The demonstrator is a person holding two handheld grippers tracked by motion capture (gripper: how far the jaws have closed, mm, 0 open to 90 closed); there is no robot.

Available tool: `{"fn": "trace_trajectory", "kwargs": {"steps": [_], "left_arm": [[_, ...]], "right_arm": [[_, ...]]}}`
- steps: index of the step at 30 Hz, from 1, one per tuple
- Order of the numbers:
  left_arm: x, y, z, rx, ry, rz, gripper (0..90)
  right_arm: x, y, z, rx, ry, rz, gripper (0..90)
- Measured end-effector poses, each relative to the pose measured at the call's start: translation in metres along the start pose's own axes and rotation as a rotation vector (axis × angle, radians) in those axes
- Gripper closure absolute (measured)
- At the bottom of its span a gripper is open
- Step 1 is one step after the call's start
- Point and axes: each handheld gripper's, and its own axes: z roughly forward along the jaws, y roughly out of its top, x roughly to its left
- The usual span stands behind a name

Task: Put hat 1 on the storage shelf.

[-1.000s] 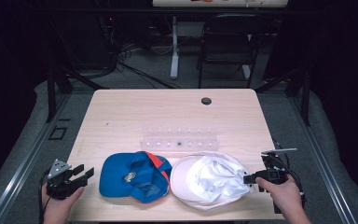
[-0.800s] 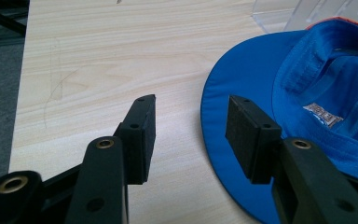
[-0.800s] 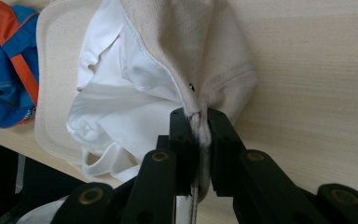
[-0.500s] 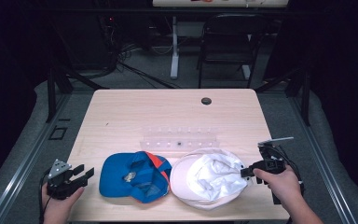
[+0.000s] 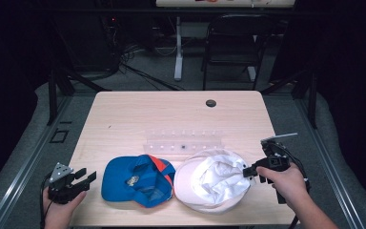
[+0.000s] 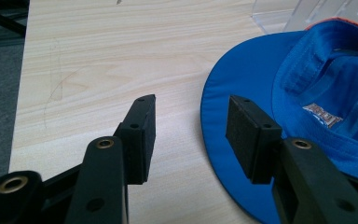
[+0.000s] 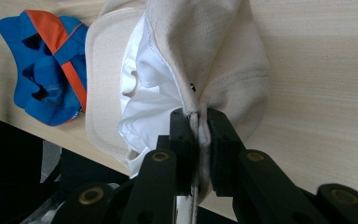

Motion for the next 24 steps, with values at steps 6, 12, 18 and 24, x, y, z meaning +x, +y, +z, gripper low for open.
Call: {"fn": "trace_trajectory", "kwargs": {"steps": [6, 12, 18, 24], "left_arm": [[-0.001, 0.0, 0.0, 0.003, -0.003, 0.0, 53.6], [0.0, 0.0, 0.001, 0.003, -0.005, -0.006, 53.6], [0.001, -0.001, 0.0, 0.019, -0.004, -0.006, 53.6], [0.002, -0.002, 0.001, 0.006, -0.002, -0.012, 53.6]], "right_arm": [[0.004, 0.003, -0.005, -0.025, 0.063, 0.024, 82.0], [0.007, 0.004, -0.01, -0.037, 0.188, 0.07, 82.1], [0.008, 0.006, -0.013, -0.055, 0.292, 0.099, 82.1], [0.014, 0.011, -0.017, -0.065, 0.375, 0.109, 82.1]]}}
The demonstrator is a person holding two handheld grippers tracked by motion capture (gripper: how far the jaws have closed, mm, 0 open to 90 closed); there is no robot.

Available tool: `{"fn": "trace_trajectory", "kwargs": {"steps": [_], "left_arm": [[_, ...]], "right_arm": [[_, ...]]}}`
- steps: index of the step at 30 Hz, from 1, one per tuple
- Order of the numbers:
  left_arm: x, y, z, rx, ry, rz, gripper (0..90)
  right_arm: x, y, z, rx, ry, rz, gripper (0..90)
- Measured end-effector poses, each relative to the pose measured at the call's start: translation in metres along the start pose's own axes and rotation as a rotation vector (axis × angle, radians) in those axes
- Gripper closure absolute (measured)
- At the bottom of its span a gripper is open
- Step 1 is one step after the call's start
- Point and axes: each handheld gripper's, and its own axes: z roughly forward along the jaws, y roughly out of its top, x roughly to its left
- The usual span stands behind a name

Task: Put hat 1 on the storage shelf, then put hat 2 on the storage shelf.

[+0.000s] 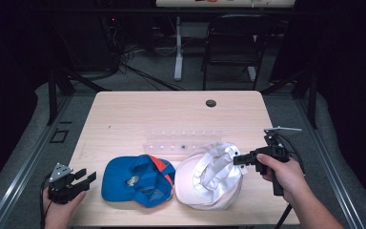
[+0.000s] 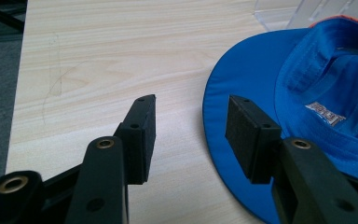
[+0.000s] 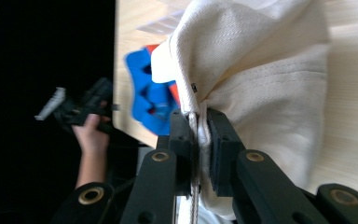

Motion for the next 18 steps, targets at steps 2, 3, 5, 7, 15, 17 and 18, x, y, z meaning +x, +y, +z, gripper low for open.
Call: {"fn": "trace_trajectory", "kwargs": {"steps": [2, 3, 5, 7, 15, 17, 18], "left_arm": [[-0.001, 0.0, -0.001, 0.003, -0.006, 0.005, 54.5], [-0.001, 0.0, -0.001, 0.002, -0.007, 0.01, 54.5], [-0.002, 0.001, -0.001, 0.012, -0.009, 0.015, 54.7], [-0.003, 0.001, 0.0, 0.0, -0.009, 0.016, 55.0], [-0.006, 0.003, 0.0, 0.008, -0.023, 0.032, 55.5], [-0.007, 0.003, 0.0, 0.002, -0.018, 0.028, 55.4], [-0.007, 0.003, 0.0, 0.004, -0.02, 0.028, 55.4]], "right_arm": [[0.005, 0.001, 0.0, -0.01, 0.033, 0.006, 82.1], [0.006, 0.001, 0.0, -0.007, 0.037, -0.005, 82.1], [0.01, 0.002, 0.001, -0.006, 0.036, -0.015, 82.1], [0.013, 0.002, 0.002, -0.011, 0.043, -0.019, 82.1], [0.027, 0.007, 0.0, -0.018, 0.144, -0.001, 82.1], [0.032, 0.008, -0.001, -0.021, 0.158, 0.001, 82.1], [0.033, 0.008, -0.002, -0.023, 0.159, 0.003, 82.1]]}}
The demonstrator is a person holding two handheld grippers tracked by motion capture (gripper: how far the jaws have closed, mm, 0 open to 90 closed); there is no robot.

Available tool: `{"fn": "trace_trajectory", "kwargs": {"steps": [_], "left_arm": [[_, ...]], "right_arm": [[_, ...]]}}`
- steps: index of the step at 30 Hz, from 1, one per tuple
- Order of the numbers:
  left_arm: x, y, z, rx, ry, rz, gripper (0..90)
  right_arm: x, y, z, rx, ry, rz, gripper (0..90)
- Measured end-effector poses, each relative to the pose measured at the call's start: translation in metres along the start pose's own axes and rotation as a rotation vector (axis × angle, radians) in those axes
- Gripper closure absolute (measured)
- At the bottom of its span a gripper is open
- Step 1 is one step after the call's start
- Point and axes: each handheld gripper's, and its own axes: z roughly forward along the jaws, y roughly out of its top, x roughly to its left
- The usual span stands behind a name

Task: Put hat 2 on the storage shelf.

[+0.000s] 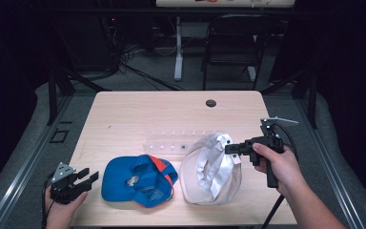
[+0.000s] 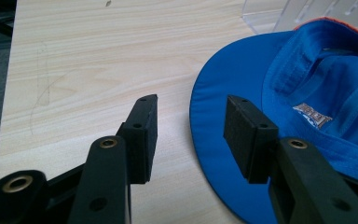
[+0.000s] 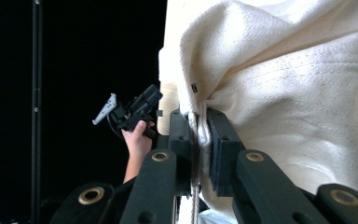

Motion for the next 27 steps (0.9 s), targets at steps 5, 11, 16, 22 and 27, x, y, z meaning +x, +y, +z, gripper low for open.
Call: {"fn": "trace_trajectory", "kwargs": {"steps": [5, 11, 16, 22, 27], "left_arm": [[-0.001, 0.0, 0.001, 0.001, -0.006, -0.001, 55.5], [-0.004, 0.001, 0.0, -0.017, -0.016, -0.012, 52.3], [-0.007, 0.002, -0.001, -0.031, -0.03, -0.02, 50.4], [-0.009, 0.006, -0.002, -0.04, -0.045, -0.01, 49.9], [-0.011, 0.012, -0.006, -0.056, -0.105, -0.007, 54.4]], "right_arm": [[0.007, 0.003, -0.001, -0.003, 0.002, 0.003, 82.1], [0.014, 0.007, -0.001, -0.017, 0.013, 0.025, 82.1], [0.021, 0.008, 0.002, -0.025, 0.023, 0.016, 82.1], [0.025, 0.008, 0.005, -0.03, 0.043, 0.024, 82.0], [0.031, 0.012, 0.007, -0.038, 0.06, 0.034, 82.0]]}}
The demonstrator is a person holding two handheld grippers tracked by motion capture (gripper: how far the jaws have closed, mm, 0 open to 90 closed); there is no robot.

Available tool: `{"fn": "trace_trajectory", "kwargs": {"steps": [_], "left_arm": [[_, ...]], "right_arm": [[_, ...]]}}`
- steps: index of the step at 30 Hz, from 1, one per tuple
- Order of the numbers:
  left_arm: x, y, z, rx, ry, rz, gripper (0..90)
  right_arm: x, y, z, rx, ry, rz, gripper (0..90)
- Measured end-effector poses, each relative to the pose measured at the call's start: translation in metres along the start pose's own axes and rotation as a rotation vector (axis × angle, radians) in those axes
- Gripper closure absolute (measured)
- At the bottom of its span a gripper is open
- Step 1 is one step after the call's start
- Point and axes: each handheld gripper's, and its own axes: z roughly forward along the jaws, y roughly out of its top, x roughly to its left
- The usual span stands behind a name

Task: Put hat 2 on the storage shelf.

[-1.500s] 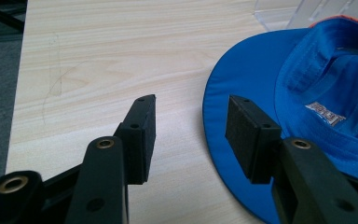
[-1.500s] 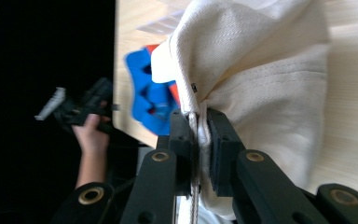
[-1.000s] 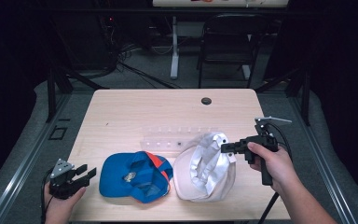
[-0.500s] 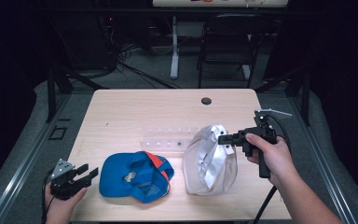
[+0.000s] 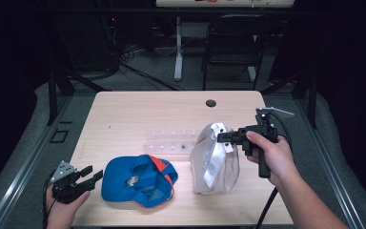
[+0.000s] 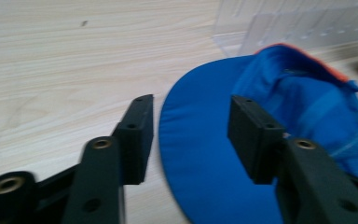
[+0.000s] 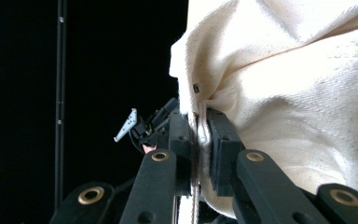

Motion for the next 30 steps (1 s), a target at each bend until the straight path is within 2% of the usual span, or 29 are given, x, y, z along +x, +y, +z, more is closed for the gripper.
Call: {"fn": "trace_trajectory", "kwargs": {"steps": [2, 6, 9, 14, 16, 20, 25, 27, 30], "left_arm": [[-0.002, 0.003, -0.001, 0.005, -0.026, 0.006, 57.0], [-0.011, 0.01, -0.001, -0.006, -0.042, 0.024, 57.3], [-0.018, 0.015, -0.001, -0.013, -0.036, 0.044, 54.3], [-0.023, 0.023, 0.0, -0.012, -0.029, 0.048, 49.9], [-0.024, 0.025, 0.001, 0.003, -0.042, 0.039, 49.8], [-0.029, 0.031, 0.004, 0.005, -0.039, 0.053, 52.3], [-0.04, 0.044, 0.006, -0.003, -0.045, 0.097, 52.8], [-0.046, 0.049, 0.008, -0.011, -0.06, 0.113, 53.0], [-0.058, 0.058, 0.009, -0.016, -0.077, 0.165, 55.8]], "right_arm": [[0.003, 0.001, 0.0, -0.005, 0.009, 0.004, 82.0], [0.011, 0.004, -0.001, -0.017, 0.021, 0.001, 82.0], [0.019, 0.007, -0.001, -0.031, 0.033, -0.006, 82.0], [0.028, 0.008, 0.001, -0.034, 0.041, -0.02, 82.0], [0.031, 0.01, 0.003, -0.025, 0.042, -0.023, 82.0], [0.037, 0.014, 0.007, -0.024, 0.048, -0.024, 82.0], [0.047, 0.018, 0.013, -0.029, 0.056, -0.035, 82.0], [0.051, 0.019, 0.014, -0.034, 0.062, -0.042, 82.0], [0.056, 0.021, 0.016, -0.043, 0.071, -0.047, 82.0]]}}
